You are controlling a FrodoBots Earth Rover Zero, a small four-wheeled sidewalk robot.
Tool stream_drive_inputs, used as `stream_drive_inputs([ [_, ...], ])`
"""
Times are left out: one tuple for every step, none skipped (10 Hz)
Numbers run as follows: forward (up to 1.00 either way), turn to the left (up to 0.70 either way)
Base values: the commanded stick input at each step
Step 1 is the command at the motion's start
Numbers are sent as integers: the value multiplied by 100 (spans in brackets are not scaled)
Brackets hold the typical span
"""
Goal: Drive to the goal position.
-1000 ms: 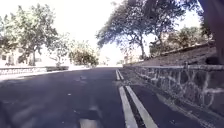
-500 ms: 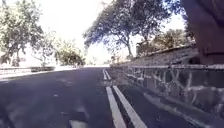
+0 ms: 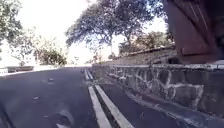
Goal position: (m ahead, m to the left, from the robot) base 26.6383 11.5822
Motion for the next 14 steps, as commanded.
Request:
stream_drive_inputs([
  [0,-45],
  [0,-45],
  [0,-45],
  [0,-45],
  [0,-45],
  [0,-45],
  [0,-45],
  [0,-45],
  [0,-45],
  [0,-42],
  [0,-24],
  [0,-6],
  [0,0],
  [0,0],
])
